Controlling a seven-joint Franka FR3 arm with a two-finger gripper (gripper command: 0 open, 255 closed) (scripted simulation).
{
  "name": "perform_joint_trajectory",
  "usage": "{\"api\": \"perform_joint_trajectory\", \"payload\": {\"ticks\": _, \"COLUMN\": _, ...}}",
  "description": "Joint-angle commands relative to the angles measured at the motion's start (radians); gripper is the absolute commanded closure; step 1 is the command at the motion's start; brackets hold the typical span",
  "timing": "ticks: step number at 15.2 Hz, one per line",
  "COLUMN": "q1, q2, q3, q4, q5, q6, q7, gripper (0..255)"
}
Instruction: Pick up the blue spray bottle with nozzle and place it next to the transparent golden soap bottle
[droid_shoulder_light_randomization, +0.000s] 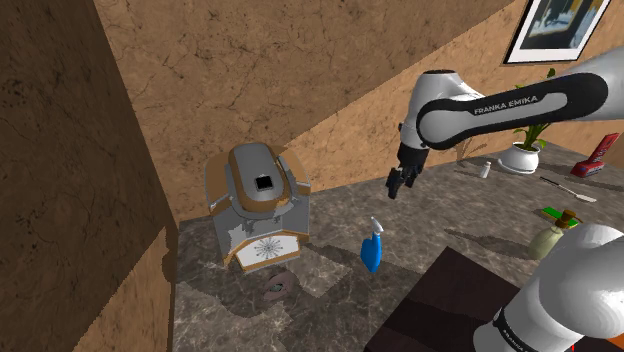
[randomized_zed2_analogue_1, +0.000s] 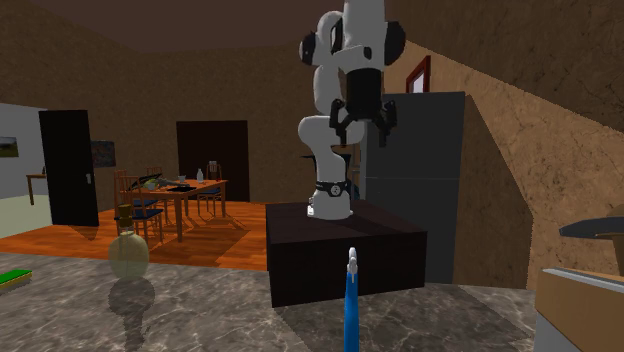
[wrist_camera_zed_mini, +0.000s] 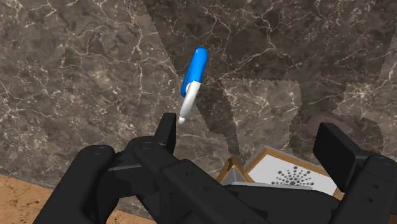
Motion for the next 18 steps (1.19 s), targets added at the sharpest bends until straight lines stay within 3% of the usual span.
{"api": "perform_joint_trajectory", "payload": {"ticks": 1, "q1": -0.005, "q2": 0.064, "q3": 0.006, "q4": -0.017, "q5": -0.006, "q6": 0.076, "q7": 0.022, "gripper": 0}}
{"api": "perform_joint_trajectory", "payload": {"ticks": 13, "q1": -0.049, "q2": 0.519, "q3": 0.003, "q4": 0.012, "q5": -0.088, "q6": 0.458, "q7": 0.151, "gripper": 0}}
{"api": "perform_joint_trajectory", "payload": {"ticks": 18, "q1": -0.052, "q2": 0.630, "q3": -0.006, "q4": 0.030, "q5": -0.108, "q6": 0.544, "q7": 0.175, "gripper": 0}}
